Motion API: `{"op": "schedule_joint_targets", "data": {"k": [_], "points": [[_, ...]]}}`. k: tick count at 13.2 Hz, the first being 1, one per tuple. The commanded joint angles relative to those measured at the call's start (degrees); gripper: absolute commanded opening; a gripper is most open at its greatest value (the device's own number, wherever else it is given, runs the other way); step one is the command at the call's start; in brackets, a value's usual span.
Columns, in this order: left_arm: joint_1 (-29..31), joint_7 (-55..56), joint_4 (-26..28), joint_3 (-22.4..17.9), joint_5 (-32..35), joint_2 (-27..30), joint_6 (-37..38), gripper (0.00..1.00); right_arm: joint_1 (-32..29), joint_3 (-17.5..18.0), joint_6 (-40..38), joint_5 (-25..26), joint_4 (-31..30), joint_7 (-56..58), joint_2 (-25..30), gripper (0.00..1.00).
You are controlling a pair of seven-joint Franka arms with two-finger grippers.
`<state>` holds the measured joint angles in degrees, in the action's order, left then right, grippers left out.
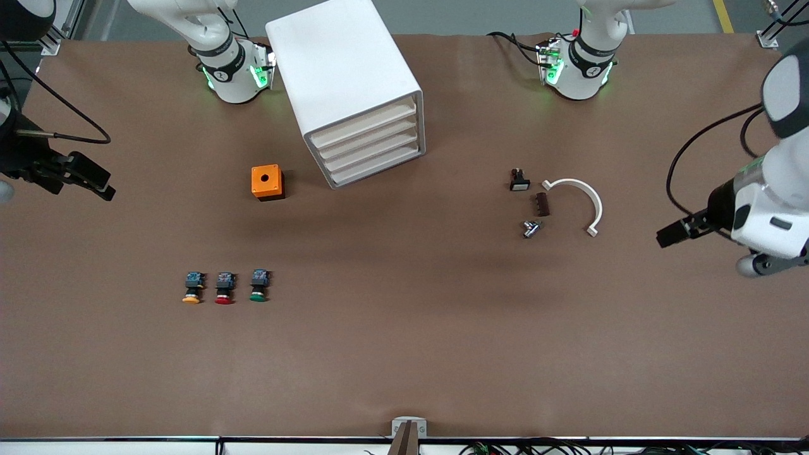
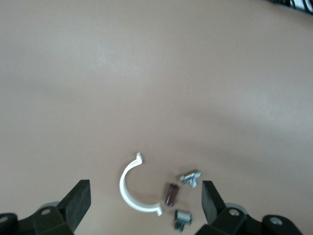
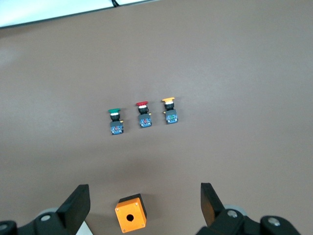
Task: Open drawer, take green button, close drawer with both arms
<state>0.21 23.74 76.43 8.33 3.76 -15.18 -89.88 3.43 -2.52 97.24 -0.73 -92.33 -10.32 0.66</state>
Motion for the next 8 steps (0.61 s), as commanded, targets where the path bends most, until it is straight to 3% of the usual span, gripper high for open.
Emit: {"op": "schedule_joint_targets", "data": {"k": [1,4,8], "points": [[0.9,-4.4,3.4,0.8,0.0,6.1,3.6,1.0,-0.4,0.5,-0.7,1.3,-2.1,-1.3,2.1,1.0],[2.9,-9.6,14.4,0.8,-2.3,16.5,3.3,1.0,-0.4,0.5,-0.6,1.7,-3.5,-1.3,3.1,1.0],[2.7,-13.1,22.2,0.5,-2.5,25.0,3.3,1.0,-0.4,0.5,-0.7,1.7,-3.6,-1.3,3.2,1.0]]}}
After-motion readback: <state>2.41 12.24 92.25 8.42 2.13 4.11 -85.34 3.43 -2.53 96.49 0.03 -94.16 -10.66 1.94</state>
